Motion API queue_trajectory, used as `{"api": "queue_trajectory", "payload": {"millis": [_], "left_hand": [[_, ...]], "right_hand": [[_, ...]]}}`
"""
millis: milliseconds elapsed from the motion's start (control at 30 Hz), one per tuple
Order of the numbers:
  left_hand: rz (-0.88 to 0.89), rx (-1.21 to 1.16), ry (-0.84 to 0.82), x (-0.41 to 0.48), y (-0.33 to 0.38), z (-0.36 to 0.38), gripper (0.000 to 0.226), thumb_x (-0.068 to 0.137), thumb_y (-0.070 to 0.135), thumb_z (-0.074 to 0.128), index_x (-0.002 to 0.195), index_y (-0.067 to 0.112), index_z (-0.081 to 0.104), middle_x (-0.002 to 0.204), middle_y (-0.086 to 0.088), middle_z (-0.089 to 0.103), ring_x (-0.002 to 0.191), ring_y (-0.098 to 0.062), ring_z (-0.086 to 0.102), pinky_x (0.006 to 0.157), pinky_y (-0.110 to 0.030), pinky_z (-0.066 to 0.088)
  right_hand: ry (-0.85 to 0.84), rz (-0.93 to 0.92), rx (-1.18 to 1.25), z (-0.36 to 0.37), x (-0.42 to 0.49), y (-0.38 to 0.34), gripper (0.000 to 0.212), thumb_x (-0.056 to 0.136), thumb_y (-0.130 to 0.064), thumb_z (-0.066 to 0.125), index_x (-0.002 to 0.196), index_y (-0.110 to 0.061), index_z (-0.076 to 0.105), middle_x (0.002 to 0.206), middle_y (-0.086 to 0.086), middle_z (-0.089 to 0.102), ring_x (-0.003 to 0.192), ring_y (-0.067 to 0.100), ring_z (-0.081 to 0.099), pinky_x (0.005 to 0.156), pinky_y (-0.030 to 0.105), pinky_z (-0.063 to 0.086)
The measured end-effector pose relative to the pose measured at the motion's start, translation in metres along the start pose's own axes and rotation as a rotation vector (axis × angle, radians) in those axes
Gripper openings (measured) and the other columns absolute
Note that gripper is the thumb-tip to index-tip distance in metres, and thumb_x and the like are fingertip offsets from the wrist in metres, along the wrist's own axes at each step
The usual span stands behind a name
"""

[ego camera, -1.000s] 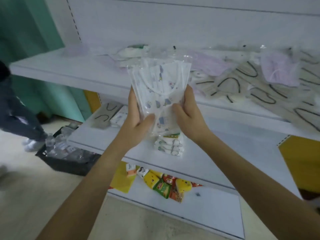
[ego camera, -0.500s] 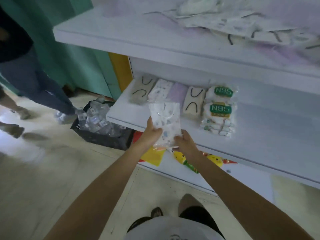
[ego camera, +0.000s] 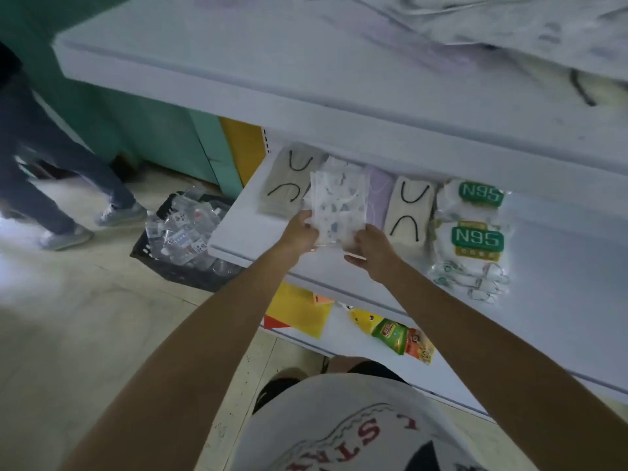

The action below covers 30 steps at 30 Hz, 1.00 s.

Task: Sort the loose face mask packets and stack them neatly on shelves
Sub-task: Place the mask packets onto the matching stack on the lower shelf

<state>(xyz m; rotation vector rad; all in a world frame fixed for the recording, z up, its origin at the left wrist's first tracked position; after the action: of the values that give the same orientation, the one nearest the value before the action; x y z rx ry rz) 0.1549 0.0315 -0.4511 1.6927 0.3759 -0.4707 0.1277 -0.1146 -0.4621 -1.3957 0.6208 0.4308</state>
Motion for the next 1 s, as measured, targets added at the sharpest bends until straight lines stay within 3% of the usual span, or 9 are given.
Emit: {"api": "queue_trajectory", "payload": {"millis": [100,267,333,433,600,733,800,900,1000], "left_hand": [[0.103,0.079,0.049,0.039,0.009,-0.012,0.042,0.089,-0.006,0.045,0.129,0.007,0.05,0.106,-0.01,0.058,0.087,-0.023,0.056,0.069,-0.031,0.05],[0.309,0.427,0.219,0.089,0.023,-0.029,0.033,0.094,0.005,0.044,0.125,-0.007,0.049,0.122,-0.024,0.055,0.113,-0.037,0.051,0.088,-0.036,0.041],[0.361,0.685,0.25,0.104,0.021,-0.041,0.028,0.094,0.008,0.043,0.118,-0.003,0.053,0.123,-0.024,0.051,0.118,-0.037,0.045,0.094,-0.036,0.036],[0.269,0.901,0.2,0.122,0.002,-0.063,0.042,0.093,0.013,0.041,0.136,0.013,0.042,0.144,-0.015,0.027,0.13,-0.036,0.026,0.105,-0.041,0.028],[0.25,0.927,0.139,0.125,-0.009,-0.079,0.047,0.091,0.01,0.043,0.138,0.013,0.039,0.15,-0.012,0.016,0.132,-0.035,0.021,0.105,-0.043,0.028],[0.332,0.938,0.104,0.116,0.0,-0.083,0.049,0.09,0.01,0.045,0.139,0.01,0.037,0.149,-0.016,0.017,0.134,-0.037,0.019,0.109,-0.042,0.022],[0.368,0.925,0.089,0.106,0.006,-0.086,0.049,0.09,0.01,0.043,0.139,0.008,0.036,0.149,-0.018,0.019,0.135,-0.037,0.019,0.11,-0.041,0.021],[0.455,0.927,0.051,0.081,0.016,-0.089,0.048,0.091,0.009,0.042,0.138,0.005,0.036,0.146,-0.019,0.028,0.134,-0.035,0.024,0.109,-0.039,0.022],[0.582,0.88,-0.026,0.05,0.026,-0.089,0.044,0.093,0.007,0.043,0.136,0.002,0.04,0.142,-0.02,0.036,0.133,-0.034,0.028,0.109,-0.037,0.022]], "right_hand": [[0.021,-0.006,0.033,0.012,0.034,-0.008,0.04,0.092,0.005,0.035,0.125,-0.011,0.05,0.107,0.01,0.056,0.073,0.016,0.058,0.06,0.026,0.051],[0.118,-0.003,0.155,0.021,0.095,-0.024,0.045,0.087,0.013,0.035,0.124,-0.003,0.054,0.081,0.013,0.055,0.064,0.021,0.054,0.06,0.029,0.052],[0.141,0.022,0.146,0.024,0.112,-0.028,0.04,0.088,0.014,0.039,0.123,0.001,0.053,0.083,0.017,0.056,0.063,0.023,0.056,0.056,0.029,0.053],[0.17,0.044,0.064,0.033,0.127,-0.032,0.03,0.089,0.011,0.046,0.117,0.005,0.053,0.079,0.017,0.055,0.056,0.021,0.06,0.042,0.025,0.052],[0.174,-0.03,-0.03,0.042,0.133,-0.048,0.009,0.095,-0.001,0.044,0.097,-0.01,0.043,0.088,0.008,0.047,0.064,0.011,0.049,0.039,0.015,0.046],[0.248,-0.037,-0.132,0.039,0.125,-0.052,0.014,0.093,-0.007,0.047,0.107,-0.012,0.047,0.078,0.008,0.044,0.06,0.013,0.04,0.044,0.018,0.039],[0.245,-0.046,-0.304,0.041,0.114,-0.053,0.034,0.094,-0.012,0.048,0.127,-0.009,0.045,0.079,0.007,0.045,0.061,0.013,0.038,0.054,0.021,0.033],[0.236,-0.092,-0.416,0.044,0.083,-0.05,0.056,0.095,-0.014,0.046,0.147,-0.01,0.023,0.11,0.01,0.052,0.078,0.016,0.051,0.063,0.02,0.038],[0.255,-0.159,-0.53,0.049,0.043,-0.043,0.056,0.096,-0.013,0.046,0.147,-0.014,0.024,0.146,0.012,0.035,0.112,0.024,0.053,0.073,0.021,0.041]]}}
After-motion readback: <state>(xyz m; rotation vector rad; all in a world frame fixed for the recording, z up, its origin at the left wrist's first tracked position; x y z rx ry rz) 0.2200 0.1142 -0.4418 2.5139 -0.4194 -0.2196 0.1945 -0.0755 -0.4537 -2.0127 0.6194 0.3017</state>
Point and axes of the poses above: each hand's wrist, its own x-axis towards the middle knuckle, its own z-axis out of the palm, y = z × x, the point moved 8 cm from there along x, towards the middle knuckle
